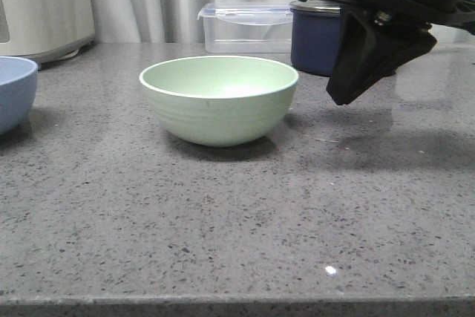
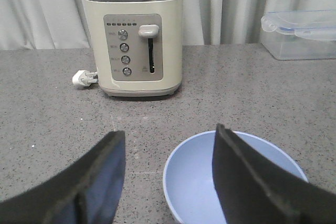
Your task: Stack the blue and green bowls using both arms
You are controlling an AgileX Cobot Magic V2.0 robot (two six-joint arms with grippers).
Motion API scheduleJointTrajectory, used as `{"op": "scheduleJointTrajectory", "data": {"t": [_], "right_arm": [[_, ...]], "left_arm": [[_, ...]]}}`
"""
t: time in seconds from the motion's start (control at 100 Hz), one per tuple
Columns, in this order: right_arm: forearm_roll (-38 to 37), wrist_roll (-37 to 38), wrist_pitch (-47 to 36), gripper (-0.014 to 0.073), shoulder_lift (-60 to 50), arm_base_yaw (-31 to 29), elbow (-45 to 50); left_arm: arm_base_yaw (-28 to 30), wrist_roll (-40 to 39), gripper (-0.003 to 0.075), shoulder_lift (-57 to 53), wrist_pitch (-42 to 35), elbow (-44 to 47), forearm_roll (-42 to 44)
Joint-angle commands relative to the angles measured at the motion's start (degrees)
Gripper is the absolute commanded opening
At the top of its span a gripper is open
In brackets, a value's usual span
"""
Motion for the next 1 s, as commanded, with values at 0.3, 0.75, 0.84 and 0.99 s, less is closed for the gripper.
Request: {"op": "scheduleJointTrajectory", "data": {"t": [0.3,0.75,0.84,0.99], "right_arm": [[0.92,-0.69,-5.62,-0.0008,2.41,3.34,-1.37],[2.86,-0.69,-7.51,-0.0008,3.26,3.39,-1.37],[3.31,-0.69,-7.57,-0.0008,3.26,3.39,-1.37],[3.37,-0.69,-7.52,-0.0008,3.26,3.39,-1.37]], "left_arm": [[0.12,-0.02,0.0365,0.73,-4.28,-2.06,-0.63],[0.12,-0.02,0.0365,0.73,-4.28,-2.06,-0.63],[0.12,-0.02,0.0365,0.73,-4.28,-2.06,-0.63],[0.12,-0.02,0.0365,0.73,-4.15,-2.06,-0.63]]}}
